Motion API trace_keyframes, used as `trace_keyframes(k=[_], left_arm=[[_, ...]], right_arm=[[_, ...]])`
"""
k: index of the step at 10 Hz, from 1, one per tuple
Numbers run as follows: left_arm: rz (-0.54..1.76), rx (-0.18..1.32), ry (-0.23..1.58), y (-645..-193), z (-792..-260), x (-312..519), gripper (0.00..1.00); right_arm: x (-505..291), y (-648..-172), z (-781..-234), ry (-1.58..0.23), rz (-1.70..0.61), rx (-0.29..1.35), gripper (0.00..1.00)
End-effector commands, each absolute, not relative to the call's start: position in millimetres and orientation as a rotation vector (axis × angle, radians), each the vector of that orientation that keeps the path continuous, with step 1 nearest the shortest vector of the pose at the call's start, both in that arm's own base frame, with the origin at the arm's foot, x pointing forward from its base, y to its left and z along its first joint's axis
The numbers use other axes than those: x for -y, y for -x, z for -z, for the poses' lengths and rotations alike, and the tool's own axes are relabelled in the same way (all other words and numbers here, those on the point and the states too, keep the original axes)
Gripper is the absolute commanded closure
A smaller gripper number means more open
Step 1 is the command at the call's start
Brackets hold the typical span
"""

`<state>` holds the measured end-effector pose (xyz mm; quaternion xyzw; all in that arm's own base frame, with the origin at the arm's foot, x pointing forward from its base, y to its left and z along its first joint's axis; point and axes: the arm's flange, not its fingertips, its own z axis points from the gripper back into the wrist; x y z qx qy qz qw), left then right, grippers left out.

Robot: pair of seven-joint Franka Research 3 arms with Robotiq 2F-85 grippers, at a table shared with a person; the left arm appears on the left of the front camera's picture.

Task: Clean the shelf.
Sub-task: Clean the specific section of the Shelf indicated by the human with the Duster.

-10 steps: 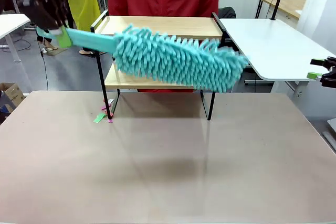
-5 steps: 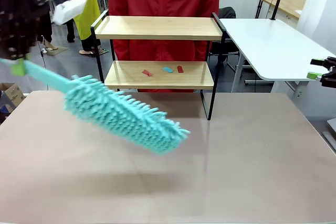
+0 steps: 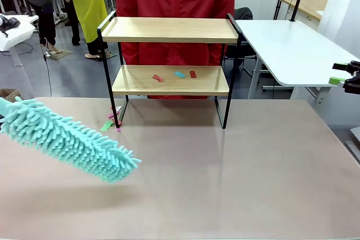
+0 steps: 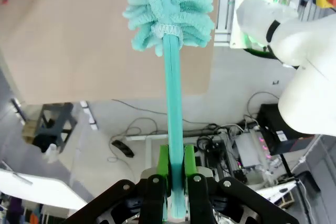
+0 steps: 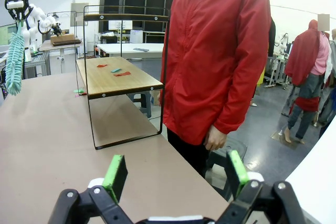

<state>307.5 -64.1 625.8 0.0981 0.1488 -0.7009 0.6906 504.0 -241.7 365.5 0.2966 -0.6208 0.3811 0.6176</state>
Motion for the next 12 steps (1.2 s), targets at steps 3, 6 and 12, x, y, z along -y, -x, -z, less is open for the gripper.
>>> trace_keyframes(k=[3,6,12], left_arm=[[1.454,-0.333,-0.297,-317.0,-621.2,54.0,0.87],[1.537,-0.369,-0.240,-314.3,-620.1,56.0,0.87],[1.537,-0.369,-0.240,-314.3,-620.1,56.0,0.87]], right_arm=[[239.5,-505.1,-369.9,-0.681,-0.872,1.406,0.00],[239.5,-505.1,-369.9,-0.681,-0.872,1.406,0.00],[239.5,-505.1,-369.9,-0.681,-0.872,1.406,0.00]])
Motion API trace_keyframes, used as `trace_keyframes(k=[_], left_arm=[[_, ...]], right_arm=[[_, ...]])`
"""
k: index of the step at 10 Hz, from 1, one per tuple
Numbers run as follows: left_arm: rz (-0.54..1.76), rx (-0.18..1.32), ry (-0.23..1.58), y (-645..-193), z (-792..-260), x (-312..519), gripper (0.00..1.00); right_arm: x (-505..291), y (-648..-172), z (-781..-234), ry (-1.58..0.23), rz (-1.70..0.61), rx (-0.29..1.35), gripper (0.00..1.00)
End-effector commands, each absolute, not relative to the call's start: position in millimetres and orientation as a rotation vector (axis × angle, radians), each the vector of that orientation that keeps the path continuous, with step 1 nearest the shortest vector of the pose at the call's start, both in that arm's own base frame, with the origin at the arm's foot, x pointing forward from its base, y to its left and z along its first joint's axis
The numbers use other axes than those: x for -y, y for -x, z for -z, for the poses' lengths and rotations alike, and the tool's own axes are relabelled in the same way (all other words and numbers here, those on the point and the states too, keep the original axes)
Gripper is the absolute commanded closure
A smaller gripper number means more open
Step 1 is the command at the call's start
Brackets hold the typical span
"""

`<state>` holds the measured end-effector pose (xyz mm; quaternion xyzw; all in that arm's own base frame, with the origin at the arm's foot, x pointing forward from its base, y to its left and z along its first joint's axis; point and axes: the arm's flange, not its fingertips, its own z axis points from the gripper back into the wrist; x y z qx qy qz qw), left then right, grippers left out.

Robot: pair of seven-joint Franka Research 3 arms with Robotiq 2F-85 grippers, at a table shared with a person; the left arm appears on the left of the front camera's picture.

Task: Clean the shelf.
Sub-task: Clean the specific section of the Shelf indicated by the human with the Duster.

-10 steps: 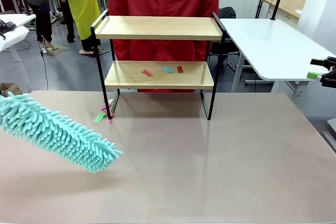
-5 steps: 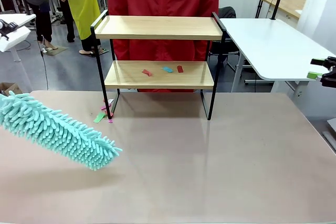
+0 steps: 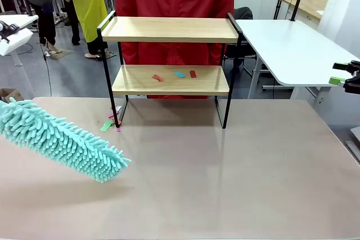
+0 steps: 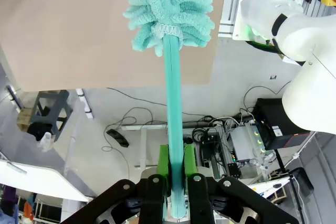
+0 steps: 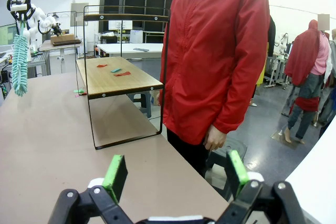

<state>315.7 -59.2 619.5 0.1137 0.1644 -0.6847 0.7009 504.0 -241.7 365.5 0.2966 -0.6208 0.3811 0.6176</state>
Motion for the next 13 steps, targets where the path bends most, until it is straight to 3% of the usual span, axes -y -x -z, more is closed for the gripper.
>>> trace_keyframes(k=[1,13], left_arm=[[1.537,-0.369,-0.240,-314.3,-620.1,56.0,0.87],[1.537,-0.369,-0.240,-314.3,-620.1,56.0,0.87]], right_arm=[[239.5,-505.1,-369.9,-0.681,-0.872,1.406,0.00],[239.5,-505.1,-369.9,-0.681,-0.872,1.406,0.00]])
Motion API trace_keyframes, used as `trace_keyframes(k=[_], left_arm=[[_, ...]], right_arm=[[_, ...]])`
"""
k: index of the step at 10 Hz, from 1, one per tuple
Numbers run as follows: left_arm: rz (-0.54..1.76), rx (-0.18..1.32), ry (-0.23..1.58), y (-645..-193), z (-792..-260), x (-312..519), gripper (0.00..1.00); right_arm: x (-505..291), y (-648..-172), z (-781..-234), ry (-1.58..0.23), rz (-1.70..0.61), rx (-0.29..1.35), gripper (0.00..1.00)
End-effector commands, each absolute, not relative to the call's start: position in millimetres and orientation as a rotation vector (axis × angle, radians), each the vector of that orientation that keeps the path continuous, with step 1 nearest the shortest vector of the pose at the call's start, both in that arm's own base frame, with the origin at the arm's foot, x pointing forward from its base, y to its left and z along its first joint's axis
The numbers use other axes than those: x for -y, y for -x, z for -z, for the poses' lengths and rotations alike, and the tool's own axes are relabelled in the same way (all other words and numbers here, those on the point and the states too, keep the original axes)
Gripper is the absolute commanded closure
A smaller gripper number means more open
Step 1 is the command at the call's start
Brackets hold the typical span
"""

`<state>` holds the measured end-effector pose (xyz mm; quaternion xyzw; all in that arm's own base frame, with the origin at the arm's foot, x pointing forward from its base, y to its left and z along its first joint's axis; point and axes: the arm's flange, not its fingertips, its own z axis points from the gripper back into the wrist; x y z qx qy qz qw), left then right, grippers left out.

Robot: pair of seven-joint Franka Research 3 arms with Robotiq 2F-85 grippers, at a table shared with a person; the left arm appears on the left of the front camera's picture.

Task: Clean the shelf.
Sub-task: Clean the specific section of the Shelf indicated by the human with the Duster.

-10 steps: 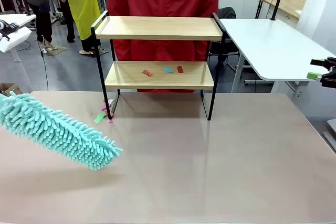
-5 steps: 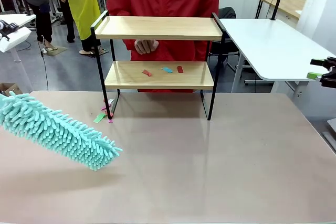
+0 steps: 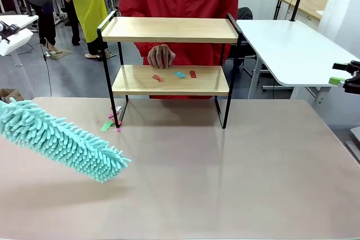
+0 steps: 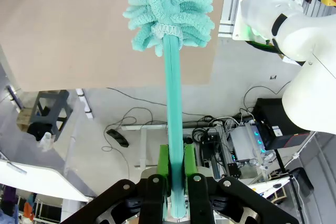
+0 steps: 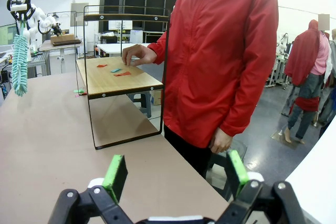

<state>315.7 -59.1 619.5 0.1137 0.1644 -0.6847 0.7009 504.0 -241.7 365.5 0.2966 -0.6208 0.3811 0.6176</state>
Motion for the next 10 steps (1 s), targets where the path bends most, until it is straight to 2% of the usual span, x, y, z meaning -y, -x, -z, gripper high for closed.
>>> trace_keyframes(k=[1,10], left_arm=[[1.537,-0.369,-0.240,-314.3,-620.1,56.0,0.87],[1.537,-0.369,-0.240,-314.3,-620.1,56.0,0.87]], right_arm=[[239.5,-505.1,-369.9,-0.681,-0.872,1.406,0.00],[239.5,-505.1,-369.9,-0.681,-0.872,1.406,0.00]])
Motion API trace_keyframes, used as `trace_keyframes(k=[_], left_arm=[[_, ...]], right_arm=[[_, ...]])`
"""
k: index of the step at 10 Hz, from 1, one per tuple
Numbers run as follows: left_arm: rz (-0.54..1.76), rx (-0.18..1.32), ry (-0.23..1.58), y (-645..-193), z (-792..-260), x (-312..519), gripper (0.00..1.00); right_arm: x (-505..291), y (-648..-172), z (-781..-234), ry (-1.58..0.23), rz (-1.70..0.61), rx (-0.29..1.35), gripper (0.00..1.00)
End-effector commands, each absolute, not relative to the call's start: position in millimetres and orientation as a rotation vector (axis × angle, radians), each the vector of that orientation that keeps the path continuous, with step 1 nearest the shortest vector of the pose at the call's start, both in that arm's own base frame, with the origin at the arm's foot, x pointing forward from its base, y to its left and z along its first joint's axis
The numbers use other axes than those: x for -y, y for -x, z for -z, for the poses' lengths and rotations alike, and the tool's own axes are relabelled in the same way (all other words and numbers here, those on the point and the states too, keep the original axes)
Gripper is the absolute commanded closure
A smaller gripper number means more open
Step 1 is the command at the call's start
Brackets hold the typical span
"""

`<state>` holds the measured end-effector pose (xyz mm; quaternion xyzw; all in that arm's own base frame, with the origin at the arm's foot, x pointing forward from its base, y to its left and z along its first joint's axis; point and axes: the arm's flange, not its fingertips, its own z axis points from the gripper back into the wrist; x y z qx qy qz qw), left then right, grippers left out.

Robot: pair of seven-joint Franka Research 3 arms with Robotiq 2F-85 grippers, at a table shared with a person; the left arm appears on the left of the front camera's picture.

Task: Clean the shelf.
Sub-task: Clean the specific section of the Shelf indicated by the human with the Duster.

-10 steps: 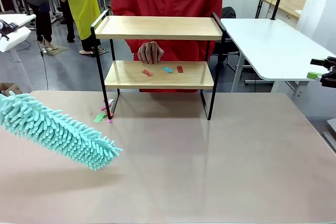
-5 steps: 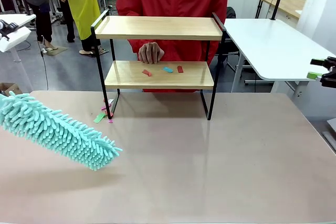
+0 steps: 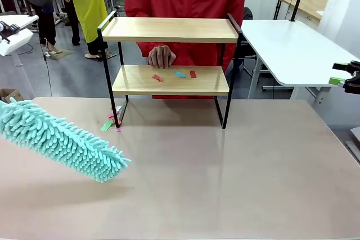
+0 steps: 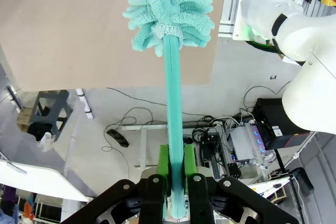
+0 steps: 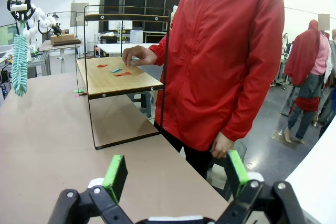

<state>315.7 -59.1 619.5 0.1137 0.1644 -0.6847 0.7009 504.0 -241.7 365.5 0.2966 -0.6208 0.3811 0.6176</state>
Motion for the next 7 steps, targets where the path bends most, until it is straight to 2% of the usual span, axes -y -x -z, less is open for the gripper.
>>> trace_keyframes(k=[1,2,7], left_arm=[[1.537,-0.369,-0.240,-314.3,-620.1,56.0,0.87],[1.525,-0.366,-0.253,-315.7,-619.5,59.1,0.87],[1.634,-0.001,0.013,-306.6,-578.7,61.8,0.87]], right_arm=[[239.5,-505.1,-369.9,-0.681,-0.872,1.406,0.00],[239.5,-505.1,-369.9,-0.681,-0.872,1.406,0.00],[239.5,-505.1,-369.9,-0.681,-0.872,1.406,0.00]])
